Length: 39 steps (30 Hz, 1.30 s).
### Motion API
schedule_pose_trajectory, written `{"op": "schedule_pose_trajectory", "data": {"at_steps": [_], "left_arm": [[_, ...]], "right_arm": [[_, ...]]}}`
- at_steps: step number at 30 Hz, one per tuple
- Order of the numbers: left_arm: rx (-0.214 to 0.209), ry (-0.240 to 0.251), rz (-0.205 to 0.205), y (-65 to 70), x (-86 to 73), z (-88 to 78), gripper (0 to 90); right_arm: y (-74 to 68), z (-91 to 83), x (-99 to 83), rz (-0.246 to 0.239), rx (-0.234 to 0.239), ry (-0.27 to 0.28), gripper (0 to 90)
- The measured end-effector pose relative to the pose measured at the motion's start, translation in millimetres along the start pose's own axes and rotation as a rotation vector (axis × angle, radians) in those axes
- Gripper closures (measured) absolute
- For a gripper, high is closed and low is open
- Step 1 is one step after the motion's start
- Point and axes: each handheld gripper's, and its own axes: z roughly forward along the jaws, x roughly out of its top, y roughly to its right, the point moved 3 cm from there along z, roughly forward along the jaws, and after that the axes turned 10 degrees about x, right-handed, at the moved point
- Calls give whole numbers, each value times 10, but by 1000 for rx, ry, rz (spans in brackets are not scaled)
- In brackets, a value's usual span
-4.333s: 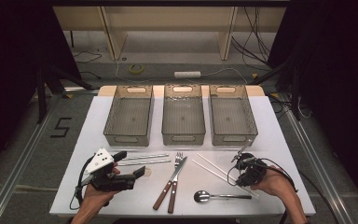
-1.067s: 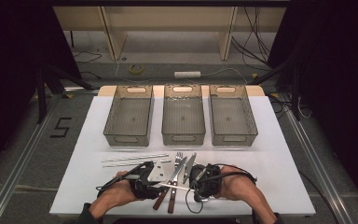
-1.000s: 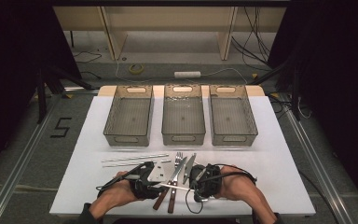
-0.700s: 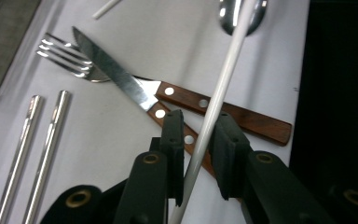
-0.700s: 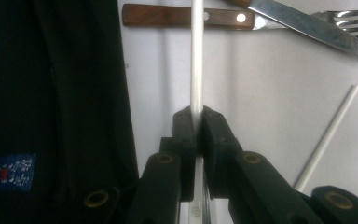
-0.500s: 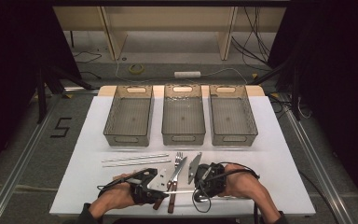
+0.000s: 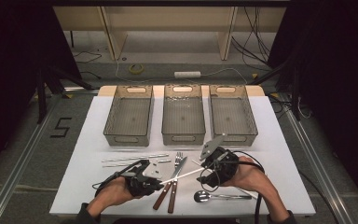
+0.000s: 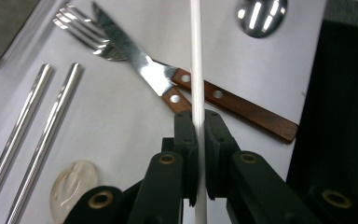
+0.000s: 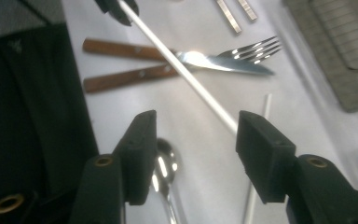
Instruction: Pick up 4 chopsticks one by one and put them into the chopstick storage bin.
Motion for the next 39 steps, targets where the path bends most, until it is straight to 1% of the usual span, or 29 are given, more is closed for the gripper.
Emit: {"op": "schedule_pose_trajectory", "data": {"at_steps": [1,3,4,5,6,8,9,12,14,16,17,19,21,22,23,24,26,27,29,31,32,34,36,38,39], "left_arm": [[-2,5,-28,-24,-2,-11,853],[9,8,-55,-72,-8,-33,853],[19,11,-69,-97,-12,-41,853],[16,14,-92,-119,-16,-48,854],[20,16,-106,-142,-22,-57,854],[25,23,-139,-180,-32,-70,853],[30,28,-154,-194,-35,-77,854],[41,36,-177,-256,-47,-114,854],[42,42,-207,-293,-58,-137,854],[54,46,-220,-335,-73,-160,854],[70,51,-224,-355,-77,-168,854],[78,59,-248,-395,-87,-192,854],[89,69,-272,-438,-95,-220,854],[98,71,-277,-463,-101,-236,854],[100,79,-292,-485,-105,-248,854],[100,78,-301,-507,-112,-265,854],[114,83,-322,-550,-123,-286,854],[122,86,-325,-577,-130,-295,854],[134,96,-333,-627,-140,-312,854],[161,93,-334,-691,-150,-336,854],[163,97,-342,-713,-151,-345,854],[180,105,-358,-783,-159,-369,854],[198,112,-377,-862,-171,-393,854],[221,124,-400,-943,-176,-415,854],[230,126,-406,-985,-178,-428,854]], "right_arm": [[13,-18,-8,10,-7,17,466],[43,-45,-26,30,-22,45,451],[55,-53,-39,37,-28,51,447],[73,-64,-67,56,-41,63,437],[73,-64,-67,56,-41,63,437],[90,-70,-102,74,-45,75,429],[102,-71,-121,75,-49,82,426],[120,-83,-179,104,-60,94,413],[135,-88,-222,115,-72,111,396],[142,-89,-271,145,-76,129,381],[156,-87,-300,146,-79,137,376],[177,-79,-357,165,-94,139,372],[198,-70,-409,184,-98,143,366],[208,-66,-435,190,-97,141,363],[210,-60,-457,200,-100,136,363],[218,-53,-480,196,-101,136,362],[216,-40,-519,208,-103,134,354],[217,-31,-539,209,-104,134,351],[212,-7,-575,217,-109,146,345],[214,15,-612,224,-127,162,344],[221,24,-637,231,-132,170,343],[230,35,-670,238,-141,181,344],[223,41,-705,247,-138,182,344],[213,44,-734,246,-145,191,343],[203,44,-747,245,-144,193,340]]}}
